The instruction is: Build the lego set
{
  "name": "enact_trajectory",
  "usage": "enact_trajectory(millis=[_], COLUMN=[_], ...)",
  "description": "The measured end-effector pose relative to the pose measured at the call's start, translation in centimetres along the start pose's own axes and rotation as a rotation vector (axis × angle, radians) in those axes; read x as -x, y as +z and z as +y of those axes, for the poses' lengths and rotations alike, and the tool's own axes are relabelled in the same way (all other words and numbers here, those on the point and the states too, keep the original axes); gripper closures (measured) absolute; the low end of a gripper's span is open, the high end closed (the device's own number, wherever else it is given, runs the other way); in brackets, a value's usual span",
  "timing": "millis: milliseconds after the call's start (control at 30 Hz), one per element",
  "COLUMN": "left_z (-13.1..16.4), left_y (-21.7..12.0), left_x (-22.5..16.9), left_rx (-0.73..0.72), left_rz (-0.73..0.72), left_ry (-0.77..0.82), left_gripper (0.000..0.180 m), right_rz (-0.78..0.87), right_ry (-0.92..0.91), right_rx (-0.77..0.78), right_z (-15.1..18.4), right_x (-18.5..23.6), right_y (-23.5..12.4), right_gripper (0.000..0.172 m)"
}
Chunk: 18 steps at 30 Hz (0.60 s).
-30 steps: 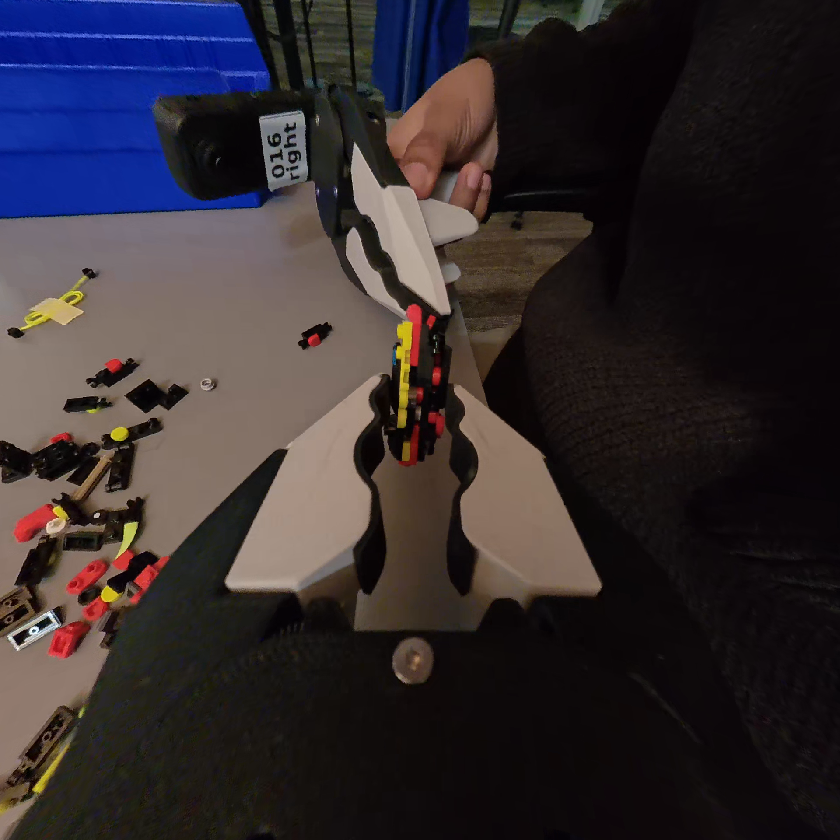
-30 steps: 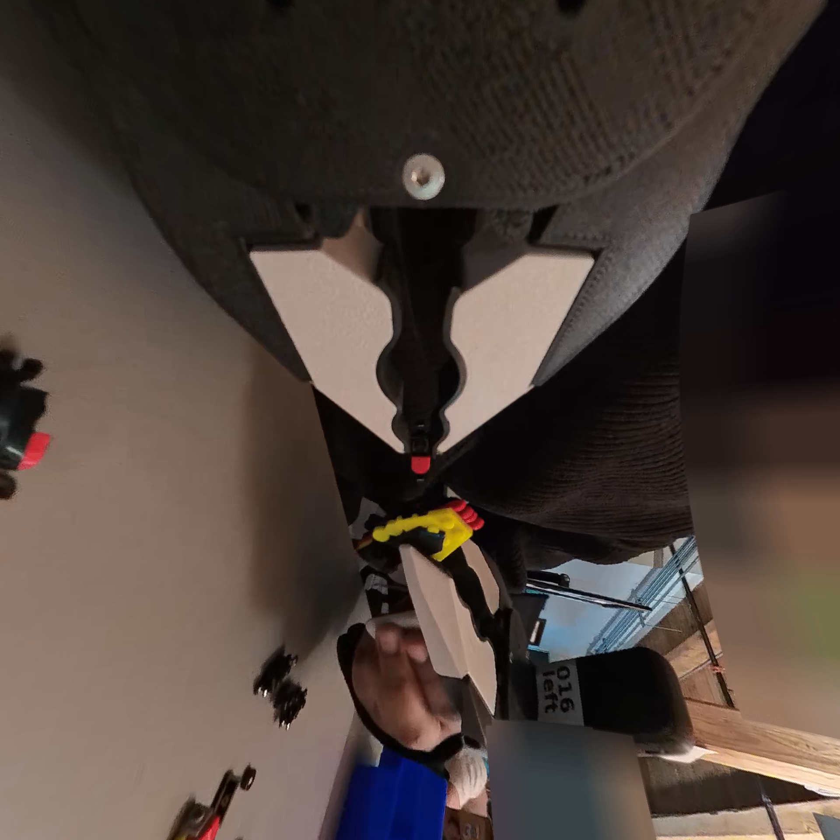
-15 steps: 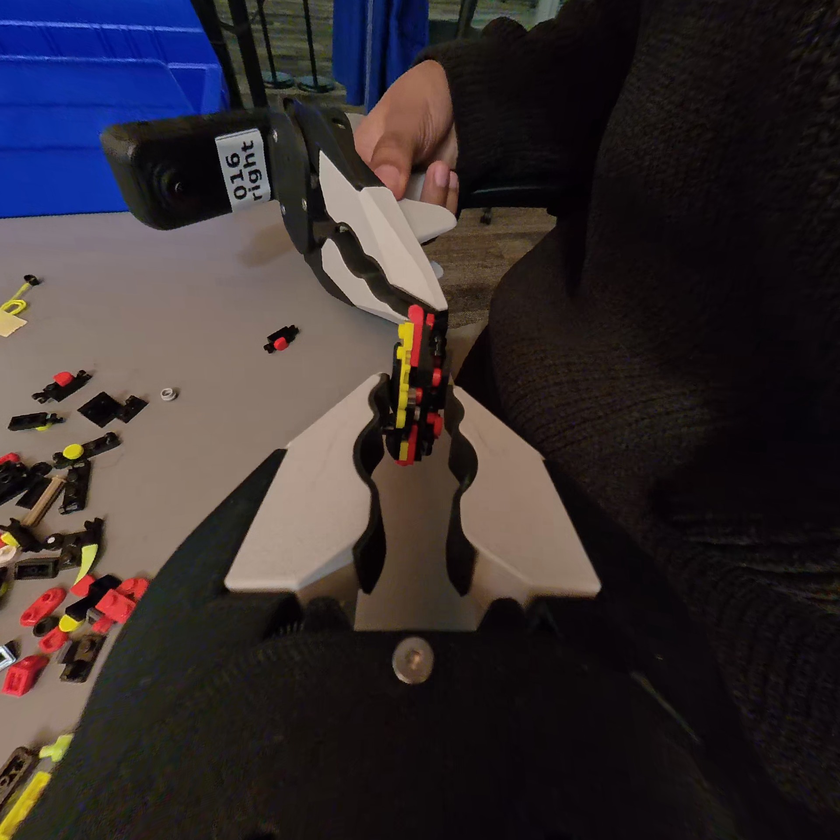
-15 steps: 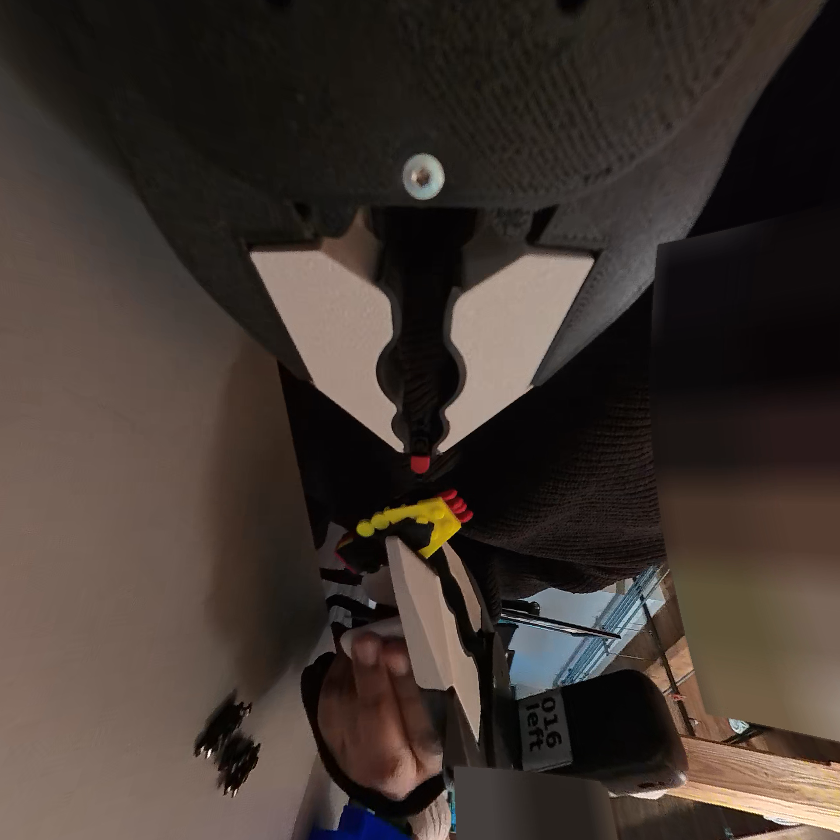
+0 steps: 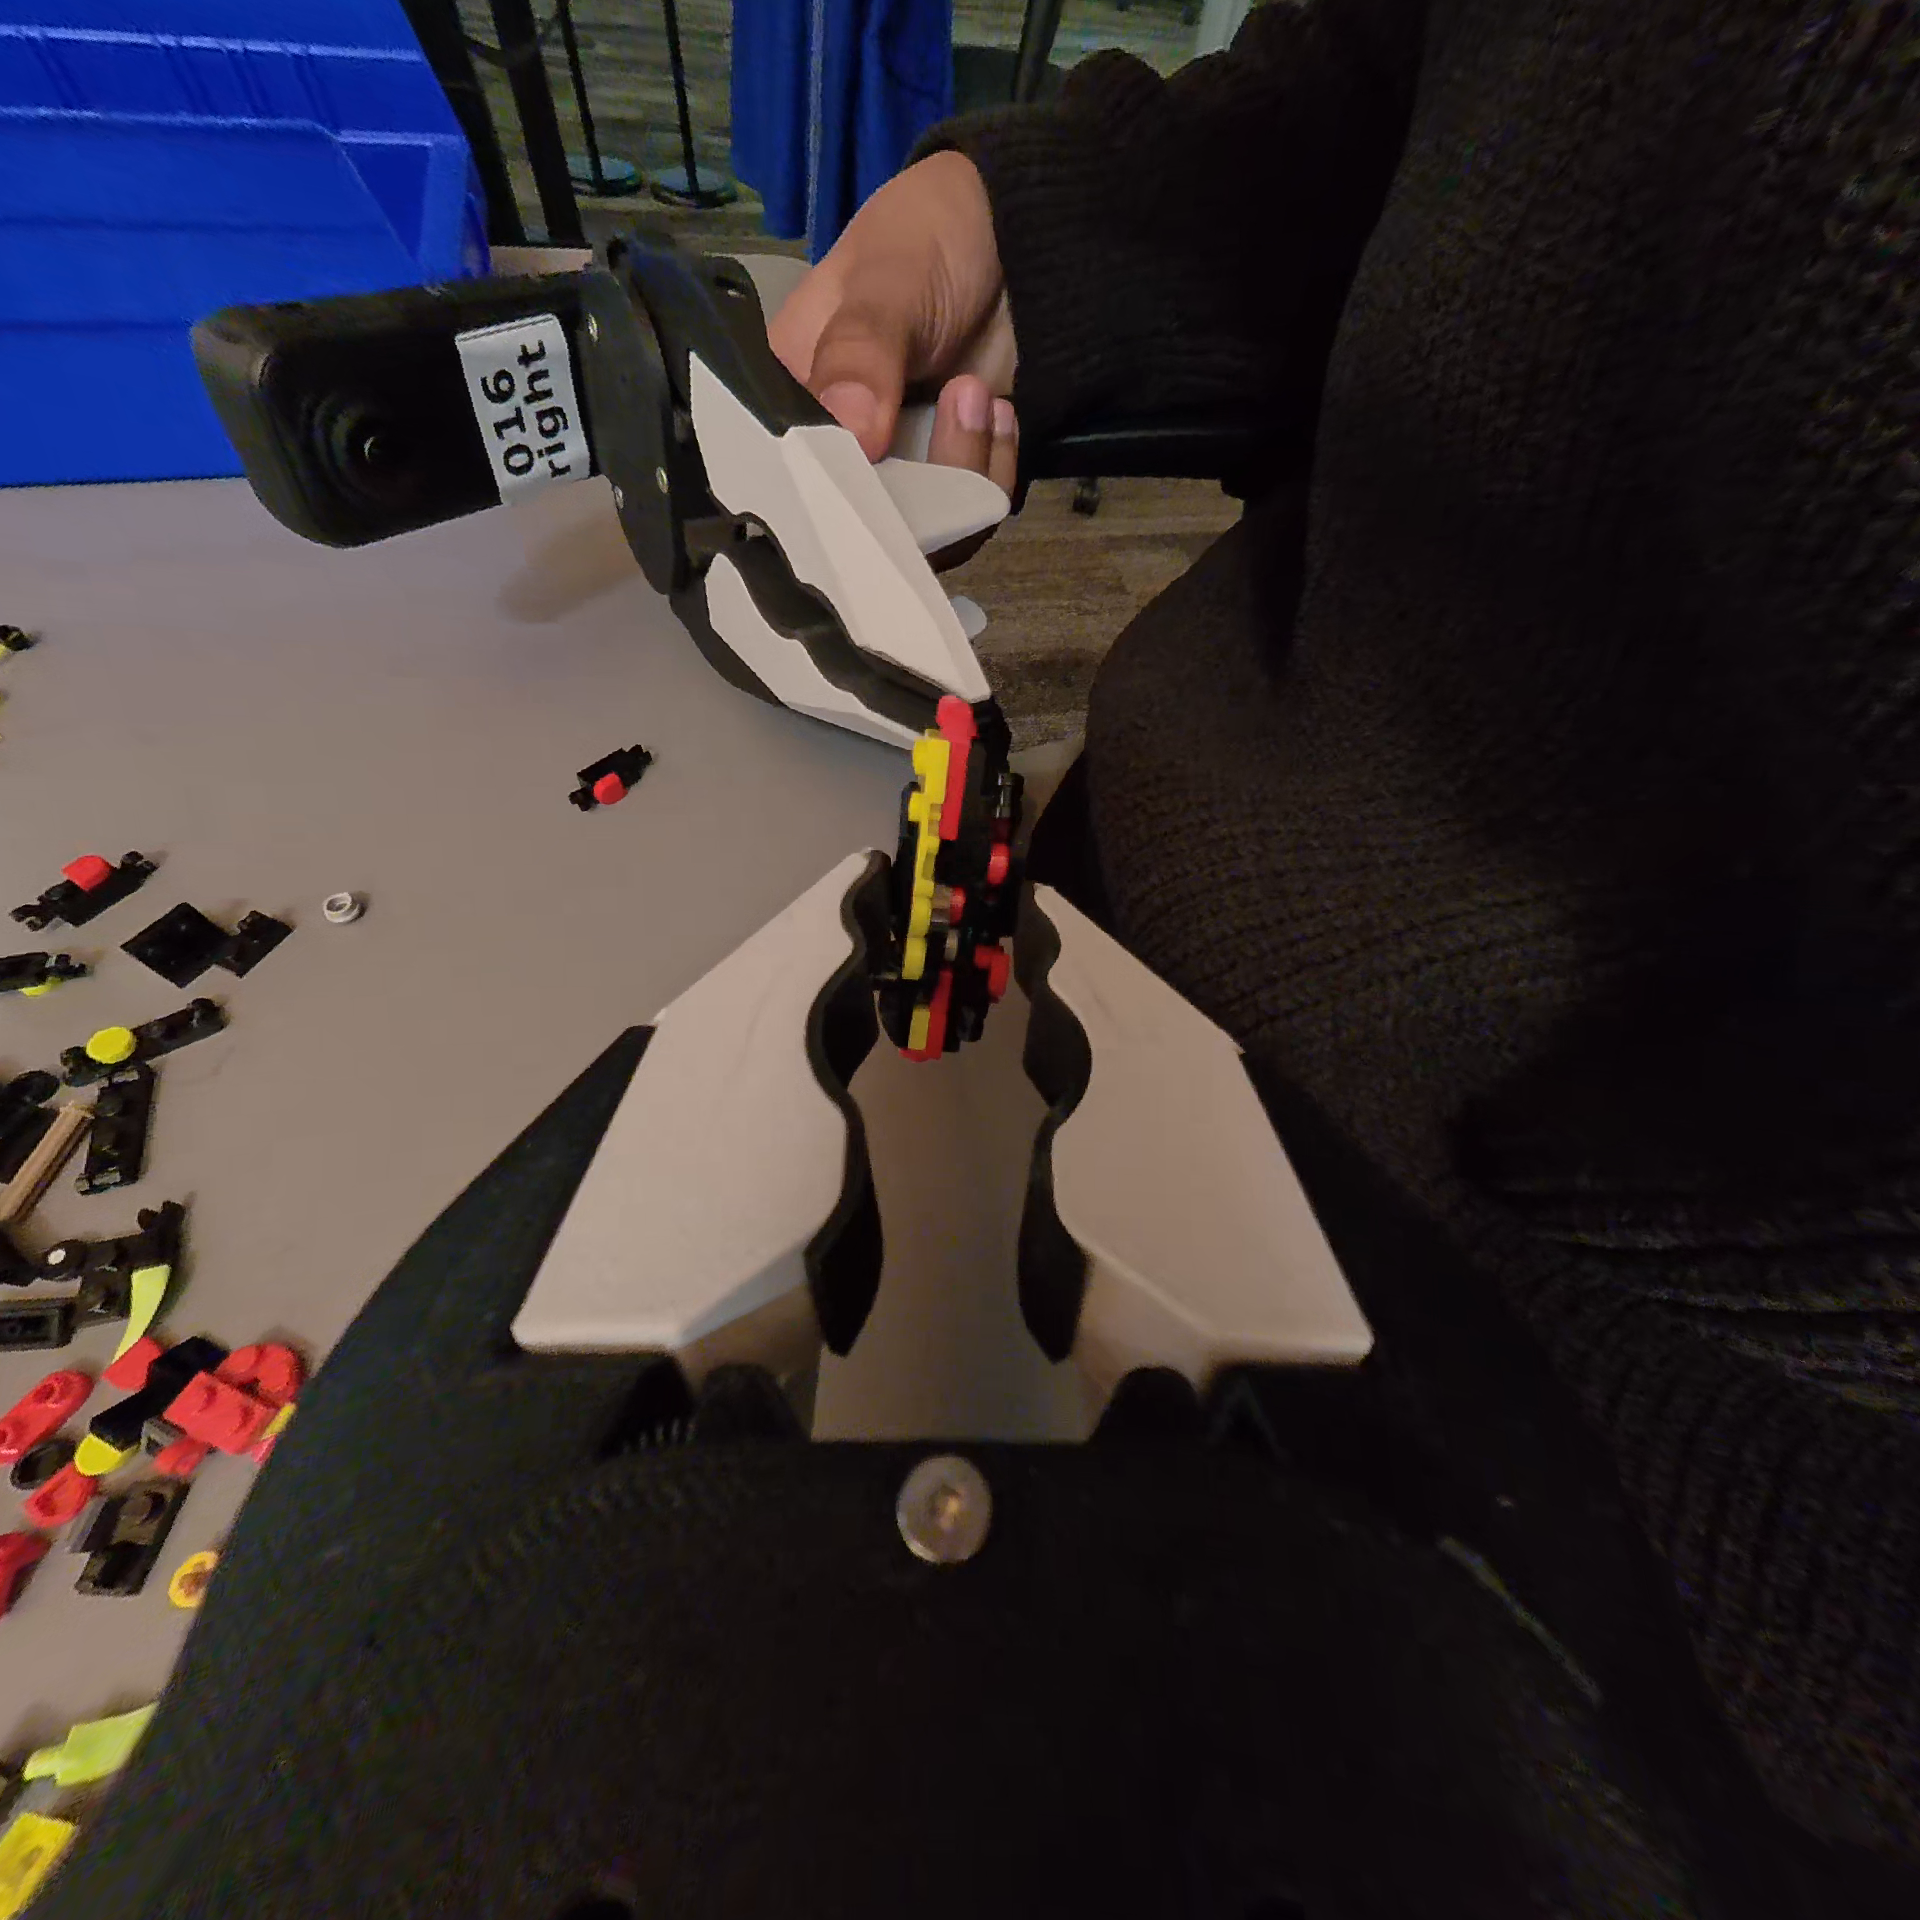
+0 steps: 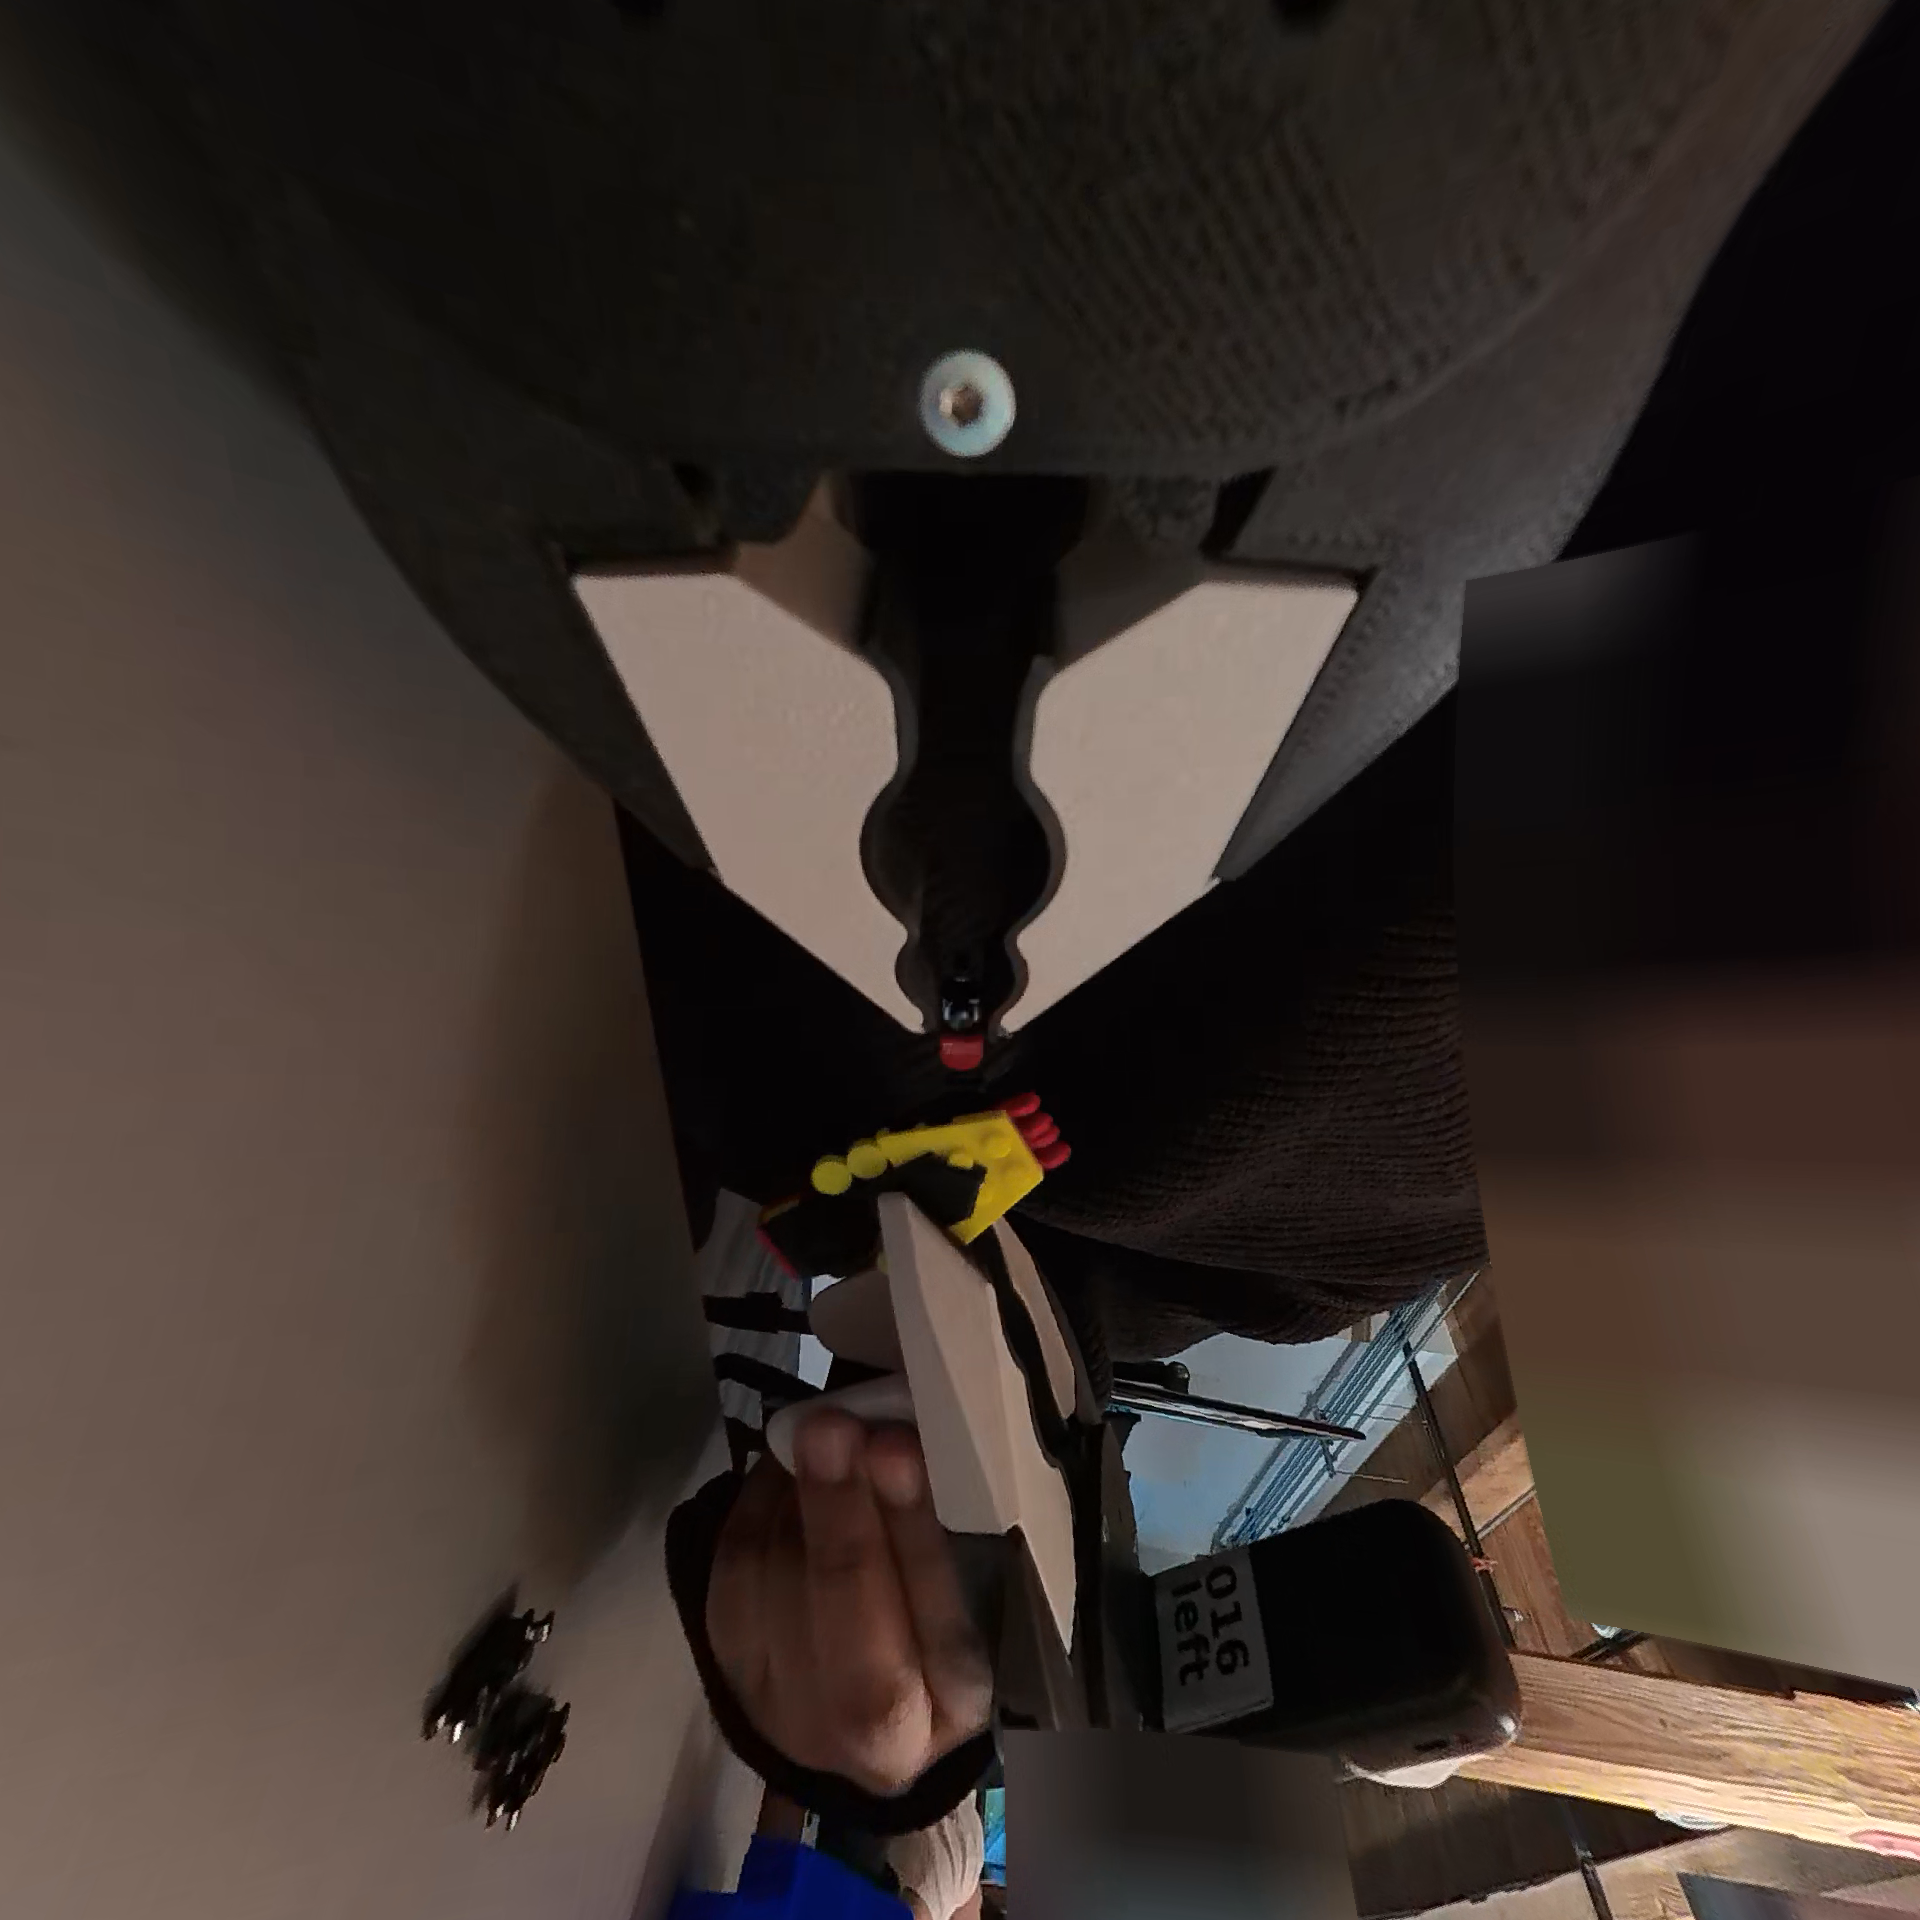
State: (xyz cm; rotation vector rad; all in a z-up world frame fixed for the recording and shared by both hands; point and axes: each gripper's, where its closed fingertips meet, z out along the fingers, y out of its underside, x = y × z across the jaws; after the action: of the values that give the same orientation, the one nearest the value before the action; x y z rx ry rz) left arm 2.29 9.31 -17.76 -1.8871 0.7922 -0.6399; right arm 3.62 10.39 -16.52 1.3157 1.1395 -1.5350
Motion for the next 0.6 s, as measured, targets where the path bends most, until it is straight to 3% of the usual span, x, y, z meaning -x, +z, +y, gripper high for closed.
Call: enact_trajectory(millis=[600], left_z=[-0.6], left_y=[-0.2], left_x=[2.2], left_rx=[-0.028], left_rz=[-0.138], left_ry=[-0.042], left_gripper=[0.159], right_rz=[0.093], right_ry=[-0.081], right_rx=[-0.157], right_z=[-2.4], right_x=[-0.1], right_y=[-1.7], right_gripper=[0.165])
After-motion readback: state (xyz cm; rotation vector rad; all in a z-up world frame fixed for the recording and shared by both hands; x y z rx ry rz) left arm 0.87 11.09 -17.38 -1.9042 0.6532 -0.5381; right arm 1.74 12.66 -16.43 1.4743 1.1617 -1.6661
